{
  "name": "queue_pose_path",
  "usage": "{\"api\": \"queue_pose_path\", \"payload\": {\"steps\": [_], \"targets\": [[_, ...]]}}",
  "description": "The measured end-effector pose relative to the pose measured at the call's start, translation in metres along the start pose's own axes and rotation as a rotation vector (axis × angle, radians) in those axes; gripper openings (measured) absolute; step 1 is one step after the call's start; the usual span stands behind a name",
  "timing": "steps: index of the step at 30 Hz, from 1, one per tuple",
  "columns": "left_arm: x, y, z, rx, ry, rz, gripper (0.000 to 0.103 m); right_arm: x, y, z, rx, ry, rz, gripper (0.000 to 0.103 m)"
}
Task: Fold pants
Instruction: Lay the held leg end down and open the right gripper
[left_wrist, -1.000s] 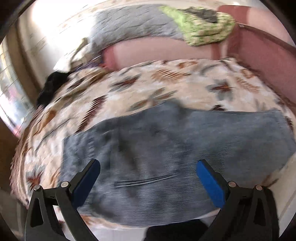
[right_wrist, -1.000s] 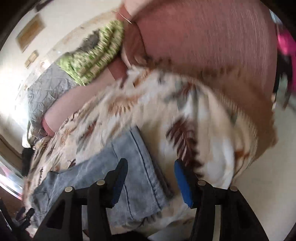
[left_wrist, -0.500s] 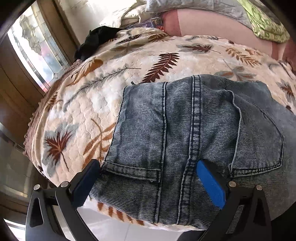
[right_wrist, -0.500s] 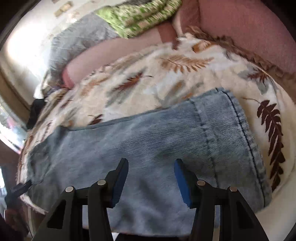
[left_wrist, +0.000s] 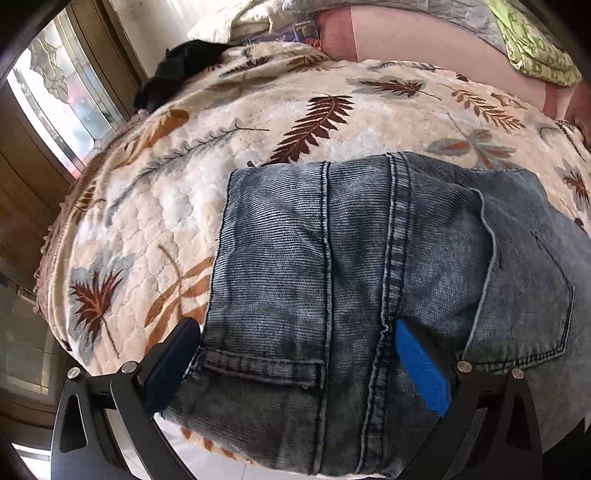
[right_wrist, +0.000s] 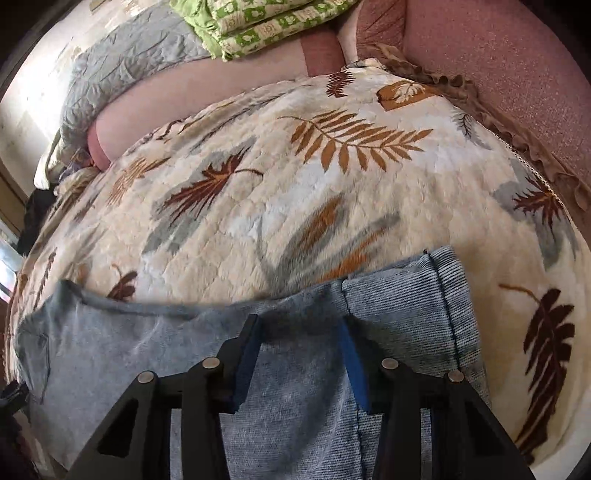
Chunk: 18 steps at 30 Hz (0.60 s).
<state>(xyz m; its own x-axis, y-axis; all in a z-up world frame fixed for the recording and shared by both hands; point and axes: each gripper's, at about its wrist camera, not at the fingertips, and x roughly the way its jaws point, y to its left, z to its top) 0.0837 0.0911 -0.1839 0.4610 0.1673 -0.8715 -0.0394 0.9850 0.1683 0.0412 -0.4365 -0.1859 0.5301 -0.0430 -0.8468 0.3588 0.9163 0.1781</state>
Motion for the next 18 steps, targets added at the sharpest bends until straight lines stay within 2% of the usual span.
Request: {"api": "queue_pose_path", "payload": {"steps": [3, 6, 8, 11, 13, 18], "targets": [[-0.003, 0.004, -0.003, -0.014, -0.005, -0.013, 0.103, -0.007, -0.001, 0.0, 0.013, -0.022, 0.016, 0.046], [-0.007, 0.008, -0.01, -0.026, -0.011, -0.029, 0.103, -0.03, -0.003, -0.005, 0.073, -0.074, 0.057, 0.048], [-0.009, 0.008, -0.011, -0.018, -0.013, -0.026, 0.103, -0.045, 0.004, -0.01, 0.062, -0.1, 0.07, 0.048], [-0.007, 0.006, -0.013, -0.012, -0.026, -0.028, 0.103, -0.052, 0.025, -0.02, 0.019, -0.07, 0.088, 0.048], [-0.004, 0.01, -0.013, -0.041, -0.017, -0.05, 0.103, -0.05, 0.048, -0.028, -0.029, -0.036, 0.096, 0.048], [-0.003, 0.009, -0.012, -0.028, -0.012, -0.05, 0.103, -0.033, 0.109, -0.047, -0.134, 0.026, 0.132, 0.048]]}}
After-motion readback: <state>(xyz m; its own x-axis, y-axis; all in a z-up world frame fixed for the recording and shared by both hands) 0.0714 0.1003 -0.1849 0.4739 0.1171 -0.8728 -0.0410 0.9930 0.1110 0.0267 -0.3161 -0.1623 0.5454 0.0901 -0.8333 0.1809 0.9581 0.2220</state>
